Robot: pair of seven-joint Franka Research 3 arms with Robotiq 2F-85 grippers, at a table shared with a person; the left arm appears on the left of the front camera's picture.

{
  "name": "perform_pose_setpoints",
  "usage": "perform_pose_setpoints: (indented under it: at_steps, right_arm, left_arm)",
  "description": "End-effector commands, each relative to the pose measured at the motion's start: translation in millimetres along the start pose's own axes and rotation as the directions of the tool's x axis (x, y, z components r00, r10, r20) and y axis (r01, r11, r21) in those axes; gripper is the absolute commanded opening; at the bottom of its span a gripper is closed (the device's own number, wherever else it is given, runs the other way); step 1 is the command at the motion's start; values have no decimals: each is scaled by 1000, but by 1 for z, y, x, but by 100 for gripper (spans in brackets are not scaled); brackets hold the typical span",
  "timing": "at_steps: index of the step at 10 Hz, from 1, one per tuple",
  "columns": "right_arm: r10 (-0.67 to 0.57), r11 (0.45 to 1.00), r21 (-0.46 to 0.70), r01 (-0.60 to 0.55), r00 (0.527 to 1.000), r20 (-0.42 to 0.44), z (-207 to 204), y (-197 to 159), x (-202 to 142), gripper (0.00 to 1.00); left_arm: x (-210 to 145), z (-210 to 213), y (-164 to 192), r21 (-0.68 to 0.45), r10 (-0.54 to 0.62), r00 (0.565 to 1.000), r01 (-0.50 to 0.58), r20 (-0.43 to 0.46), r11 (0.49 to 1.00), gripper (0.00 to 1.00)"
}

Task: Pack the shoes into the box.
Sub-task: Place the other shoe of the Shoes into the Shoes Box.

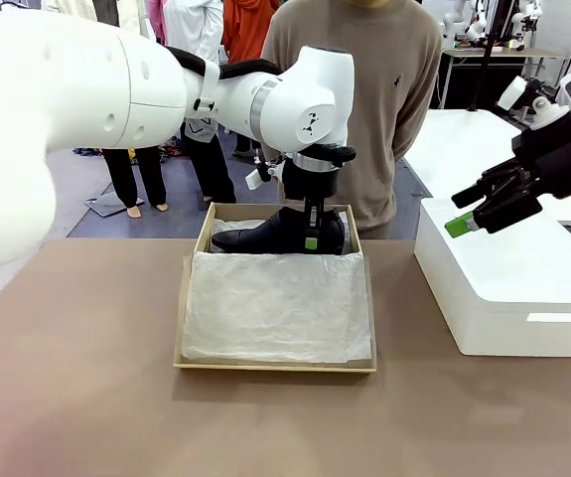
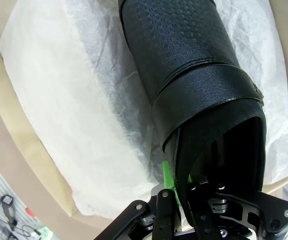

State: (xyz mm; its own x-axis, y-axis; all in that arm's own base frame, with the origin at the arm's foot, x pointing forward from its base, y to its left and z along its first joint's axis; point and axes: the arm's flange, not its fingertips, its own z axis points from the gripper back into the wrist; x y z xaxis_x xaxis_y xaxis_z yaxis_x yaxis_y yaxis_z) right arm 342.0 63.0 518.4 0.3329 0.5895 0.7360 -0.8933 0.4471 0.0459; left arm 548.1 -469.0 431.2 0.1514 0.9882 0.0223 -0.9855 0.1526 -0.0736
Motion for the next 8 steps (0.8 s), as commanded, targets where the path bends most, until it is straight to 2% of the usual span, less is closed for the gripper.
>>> perform_pose_setpoints:
  at_steps: [1,2,3,7,8]
  right_arm:
    - [20,1000,13,-21,999,35,-3,-3,0,100]
    - [20,1000,13,-21,999,35,-3,-3,0,100]
    - [20,1000,13,-21,999,35,-3,-3,0,100]
    - [20,1000,13,-21,999,35,-3,-3,0,100]
    - [20,1000,13,-21,999,35,-3,-3,0,100]
  left_arm:
    - [-1,8,-7,-3,-3,1000,3,15,1000,0]
    - [0,7,-8,8,-10,1000,10,15,1000,0]
    - [0,7,-10,14,-14,1000,14,15,1000,15]
    - [4,24,-18,14,-10,1000,10,23,1000,94]
    - [6,33,-19,9,-3,1000,2,27,1000,100]
